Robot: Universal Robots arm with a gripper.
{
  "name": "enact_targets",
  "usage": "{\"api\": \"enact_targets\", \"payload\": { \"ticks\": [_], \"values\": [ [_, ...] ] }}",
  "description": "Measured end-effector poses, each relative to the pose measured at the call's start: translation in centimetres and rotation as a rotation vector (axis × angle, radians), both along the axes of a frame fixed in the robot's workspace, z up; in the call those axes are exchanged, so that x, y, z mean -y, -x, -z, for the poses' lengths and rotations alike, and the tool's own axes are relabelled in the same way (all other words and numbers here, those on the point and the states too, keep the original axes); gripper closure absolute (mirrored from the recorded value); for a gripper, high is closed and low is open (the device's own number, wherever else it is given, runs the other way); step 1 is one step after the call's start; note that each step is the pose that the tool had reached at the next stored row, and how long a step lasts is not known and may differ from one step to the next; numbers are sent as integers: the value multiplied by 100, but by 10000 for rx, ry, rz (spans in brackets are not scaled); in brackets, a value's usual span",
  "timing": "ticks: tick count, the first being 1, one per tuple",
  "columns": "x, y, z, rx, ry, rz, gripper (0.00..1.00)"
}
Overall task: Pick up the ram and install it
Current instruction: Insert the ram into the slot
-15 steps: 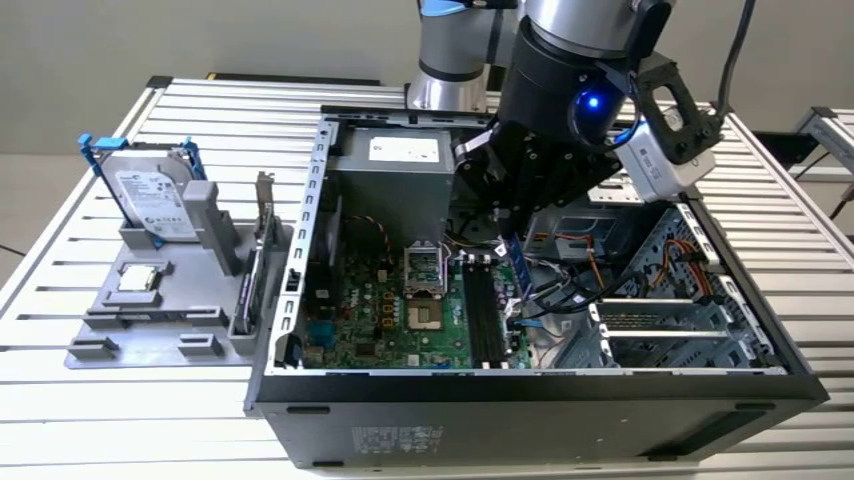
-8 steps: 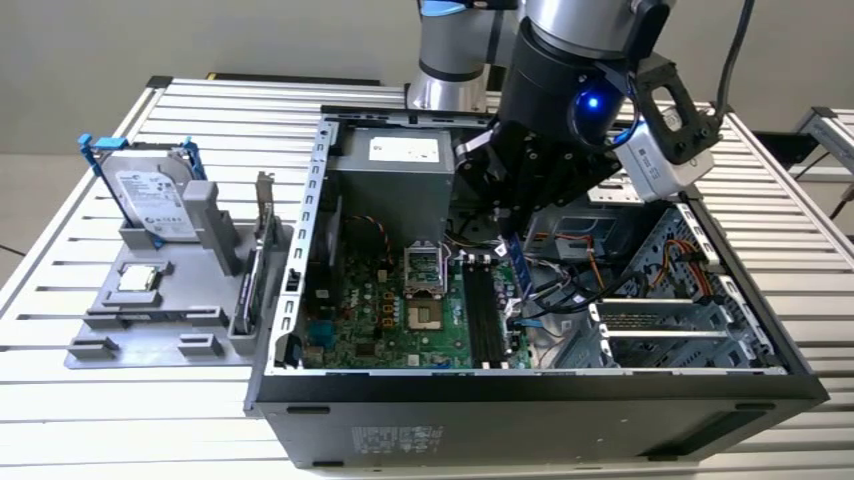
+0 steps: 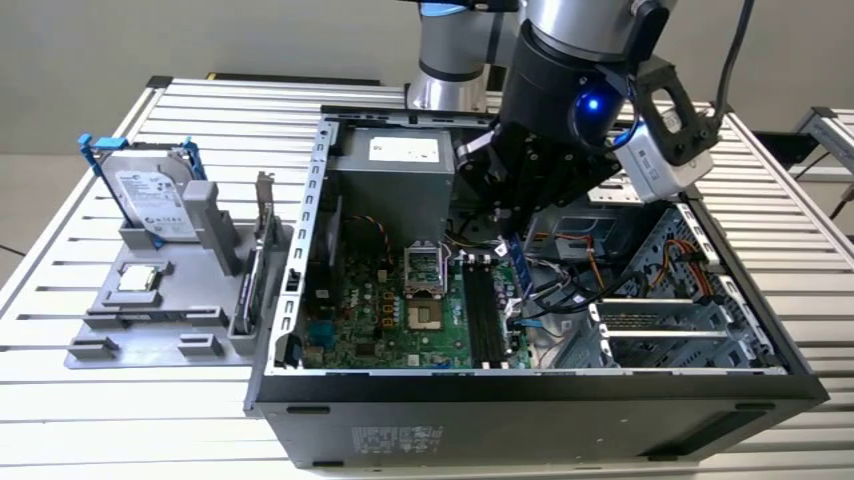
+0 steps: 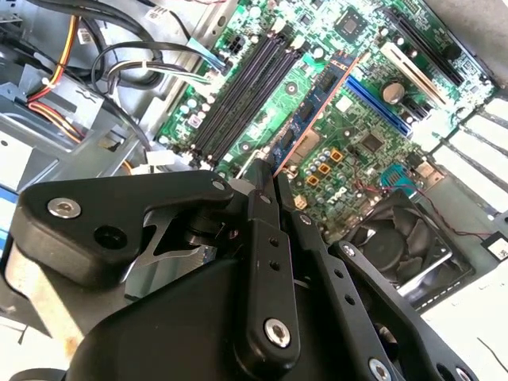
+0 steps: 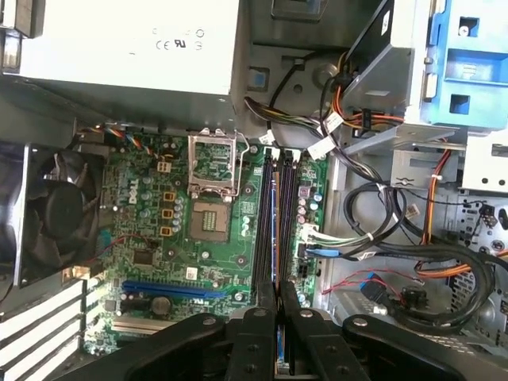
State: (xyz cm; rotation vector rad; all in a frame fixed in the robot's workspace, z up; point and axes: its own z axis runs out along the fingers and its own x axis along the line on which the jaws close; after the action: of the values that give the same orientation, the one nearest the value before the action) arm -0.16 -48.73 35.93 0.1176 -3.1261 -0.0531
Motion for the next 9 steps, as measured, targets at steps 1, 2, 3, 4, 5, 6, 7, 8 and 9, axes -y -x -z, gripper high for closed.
{"api": "enact_targets", "payload": {
  "ticks": [1, 2, 3, 4, 5, 6, 7, 8, 9],
  "values": [
    [-2, -2, 3, 0, 1, 0, 100],
    [-5, -3, 5, 0, 2, 1, 100],
    [-7, -5, 9, 0, 0, 1, 100],
    [-10, -6, 12, 0, 0, 2, 100],
    [-13, -8, 15, 0, 1, 2, 100],
    [-16, -10, 18, 0, 0, 3, 100],
    [-19, -11, 21, 0, 1, 4, 100],
    [-22, -13, 24, 0, 0, 4, 100],
    [-26, -14, 27, 0, 1, 5, 100]
  ]
}}
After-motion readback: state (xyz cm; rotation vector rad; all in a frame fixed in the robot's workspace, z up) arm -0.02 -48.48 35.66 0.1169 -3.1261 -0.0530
